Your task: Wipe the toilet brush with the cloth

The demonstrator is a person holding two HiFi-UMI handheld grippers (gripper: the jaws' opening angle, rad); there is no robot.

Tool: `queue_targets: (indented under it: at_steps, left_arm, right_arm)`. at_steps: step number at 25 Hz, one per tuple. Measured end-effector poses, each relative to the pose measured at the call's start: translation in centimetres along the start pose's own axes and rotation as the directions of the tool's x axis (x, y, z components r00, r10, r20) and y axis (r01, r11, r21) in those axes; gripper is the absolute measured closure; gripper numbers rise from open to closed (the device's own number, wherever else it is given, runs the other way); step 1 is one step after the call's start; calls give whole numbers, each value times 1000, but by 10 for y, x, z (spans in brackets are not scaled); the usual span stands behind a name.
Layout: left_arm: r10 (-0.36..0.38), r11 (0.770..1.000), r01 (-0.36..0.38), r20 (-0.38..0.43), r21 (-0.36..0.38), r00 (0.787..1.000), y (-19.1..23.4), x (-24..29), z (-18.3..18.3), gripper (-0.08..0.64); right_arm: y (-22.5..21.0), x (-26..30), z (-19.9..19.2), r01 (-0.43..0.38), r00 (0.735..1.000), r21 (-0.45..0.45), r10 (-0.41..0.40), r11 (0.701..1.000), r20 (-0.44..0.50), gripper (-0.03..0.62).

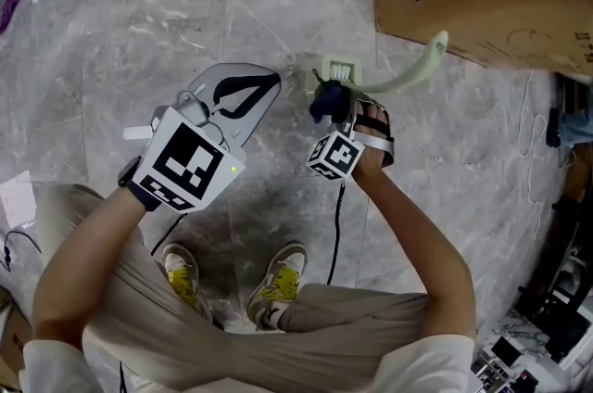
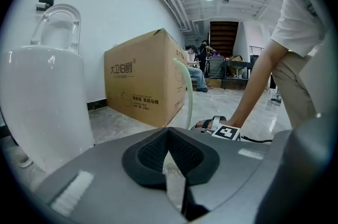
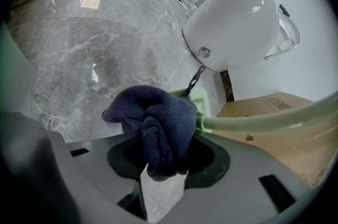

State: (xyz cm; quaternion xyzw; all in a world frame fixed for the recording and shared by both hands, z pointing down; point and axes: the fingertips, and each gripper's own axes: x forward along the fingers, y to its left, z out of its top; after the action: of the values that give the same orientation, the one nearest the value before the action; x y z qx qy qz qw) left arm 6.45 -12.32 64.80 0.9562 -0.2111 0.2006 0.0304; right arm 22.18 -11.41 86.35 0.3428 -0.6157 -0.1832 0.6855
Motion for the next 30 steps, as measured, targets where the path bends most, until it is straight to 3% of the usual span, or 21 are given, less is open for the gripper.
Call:
queue_targets:
  at_steps: [6, 30]
  left_arm:
    - [23, 1000, -23, -7, -14, 1000, 9, -1, -2, 558]
    - [11, 1000, -11, -19, 11, 1000, 1, 2, -4, 558]
  right_arm:
    - [-17, 2, 6, 65, 998, 38, -65, 997, 4, 422]
    - [11, 5, 12, -21, 999, -2, 21, 1000, 34, 446]
